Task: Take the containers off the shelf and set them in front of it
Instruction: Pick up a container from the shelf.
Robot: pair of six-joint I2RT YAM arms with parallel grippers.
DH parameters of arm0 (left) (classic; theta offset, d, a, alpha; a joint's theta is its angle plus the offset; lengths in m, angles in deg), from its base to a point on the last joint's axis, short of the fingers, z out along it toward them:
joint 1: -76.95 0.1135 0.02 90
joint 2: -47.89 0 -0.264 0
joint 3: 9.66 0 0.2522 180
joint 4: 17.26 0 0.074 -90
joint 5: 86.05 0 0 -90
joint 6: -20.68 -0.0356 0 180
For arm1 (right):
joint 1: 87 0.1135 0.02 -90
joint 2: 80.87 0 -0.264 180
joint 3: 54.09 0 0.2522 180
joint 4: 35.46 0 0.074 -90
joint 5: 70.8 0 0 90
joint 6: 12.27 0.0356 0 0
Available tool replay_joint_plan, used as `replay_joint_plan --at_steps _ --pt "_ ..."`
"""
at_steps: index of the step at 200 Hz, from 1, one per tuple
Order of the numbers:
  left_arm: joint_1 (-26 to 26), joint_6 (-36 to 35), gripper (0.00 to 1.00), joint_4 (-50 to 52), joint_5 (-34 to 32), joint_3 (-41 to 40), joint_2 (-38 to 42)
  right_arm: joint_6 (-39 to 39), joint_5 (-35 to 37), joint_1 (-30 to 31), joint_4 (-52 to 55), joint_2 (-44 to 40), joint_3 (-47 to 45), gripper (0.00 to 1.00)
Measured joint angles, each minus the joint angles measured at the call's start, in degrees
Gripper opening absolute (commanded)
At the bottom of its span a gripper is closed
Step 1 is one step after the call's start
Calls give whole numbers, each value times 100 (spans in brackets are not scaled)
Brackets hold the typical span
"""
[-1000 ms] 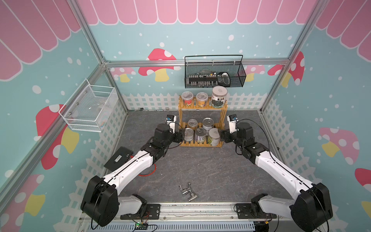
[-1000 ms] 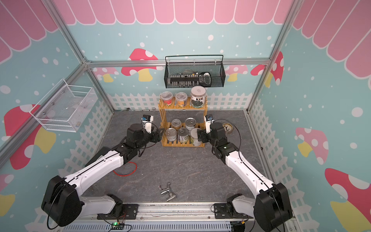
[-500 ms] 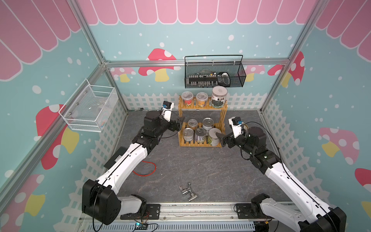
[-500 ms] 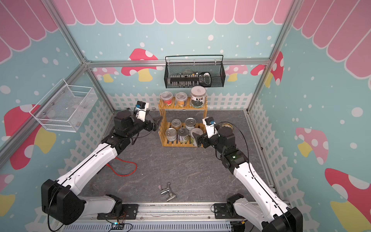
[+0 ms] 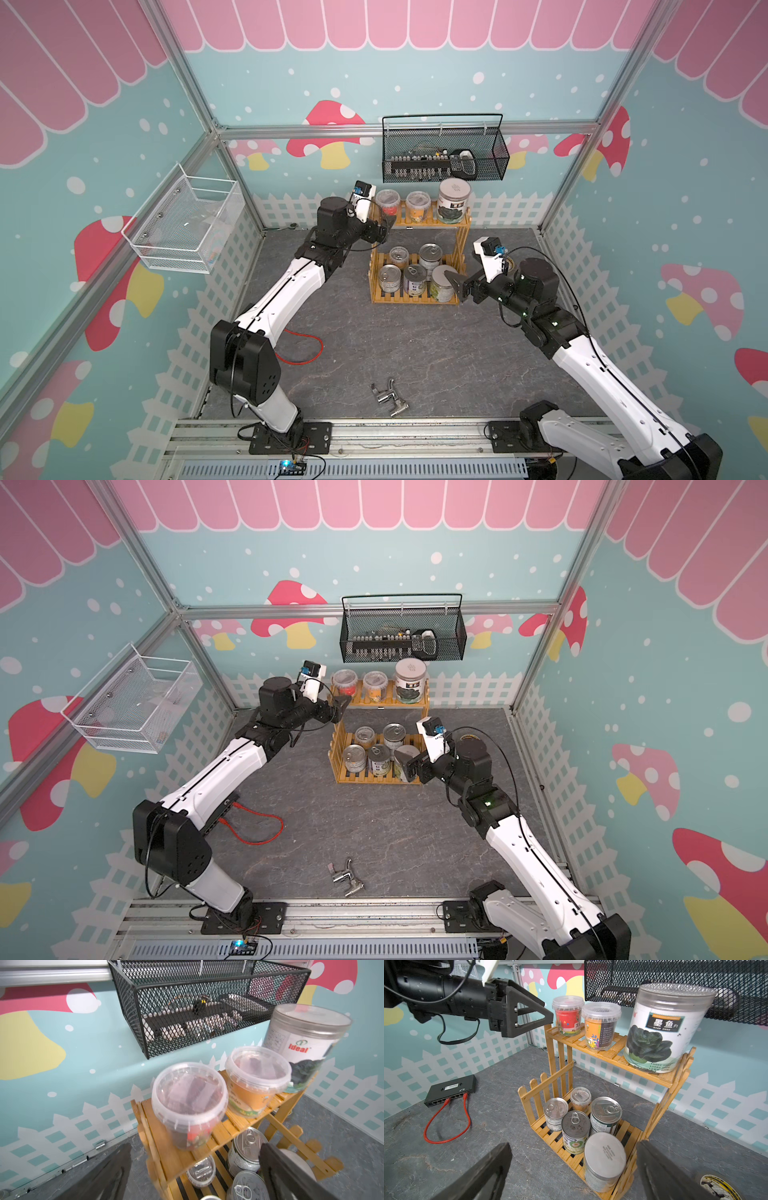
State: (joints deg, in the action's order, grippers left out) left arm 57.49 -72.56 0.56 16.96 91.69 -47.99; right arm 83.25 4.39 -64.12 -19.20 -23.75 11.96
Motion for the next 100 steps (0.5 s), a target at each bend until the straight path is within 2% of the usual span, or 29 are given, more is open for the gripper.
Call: replay_joint_plan --at_steps 43,100 --pt "0 4 99 103 -15 713 -531 -79 57 0 4 0 7 99" --pt "0 46 94 308 31 1392 -1069 -105 107 -2 7 28 13 99"
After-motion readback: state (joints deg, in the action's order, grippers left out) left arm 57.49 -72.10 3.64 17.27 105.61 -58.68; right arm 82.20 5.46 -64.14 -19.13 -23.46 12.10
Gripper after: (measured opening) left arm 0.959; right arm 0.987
